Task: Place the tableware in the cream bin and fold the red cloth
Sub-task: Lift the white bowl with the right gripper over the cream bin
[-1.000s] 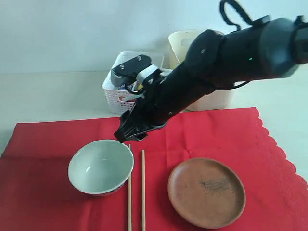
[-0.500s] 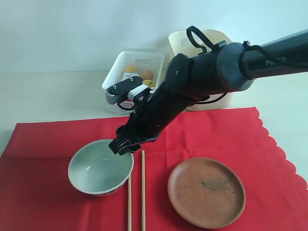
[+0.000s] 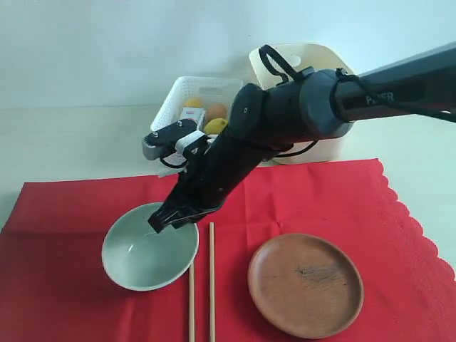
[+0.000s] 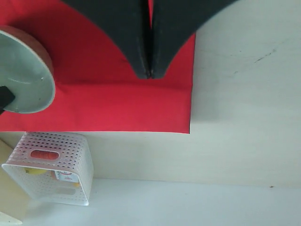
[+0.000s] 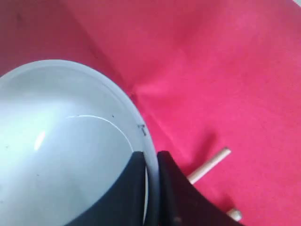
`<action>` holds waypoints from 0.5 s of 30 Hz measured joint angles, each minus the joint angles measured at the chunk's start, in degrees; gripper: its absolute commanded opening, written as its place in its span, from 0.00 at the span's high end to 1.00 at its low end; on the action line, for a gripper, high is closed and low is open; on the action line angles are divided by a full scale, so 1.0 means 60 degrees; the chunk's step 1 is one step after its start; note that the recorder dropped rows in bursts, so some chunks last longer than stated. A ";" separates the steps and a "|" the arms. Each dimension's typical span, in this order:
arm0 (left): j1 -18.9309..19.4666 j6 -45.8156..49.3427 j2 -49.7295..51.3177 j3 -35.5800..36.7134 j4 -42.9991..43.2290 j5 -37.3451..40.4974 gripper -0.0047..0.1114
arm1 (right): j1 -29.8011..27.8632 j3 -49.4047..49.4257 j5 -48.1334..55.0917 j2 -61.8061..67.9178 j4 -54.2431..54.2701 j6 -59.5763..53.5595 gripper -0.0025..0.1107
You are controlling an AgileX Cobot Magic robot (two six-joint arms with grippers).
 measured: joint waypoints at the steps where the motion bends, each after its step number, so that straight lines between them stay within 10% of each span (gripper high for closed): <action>1: 0.0000 0.0000 0.0000 0.0000 0.0000 0.0000 0.96 | 0.0000 0.0000 0.0000 -0.0069 0.0021 -0.0021 0.98; 15: 0.0000 0.0000 0.0000 0.0000 0.0000 0.0000 0.96 | -0.0533 0.0000 0.0177 -0.4463 0.0001 0.0760 0.98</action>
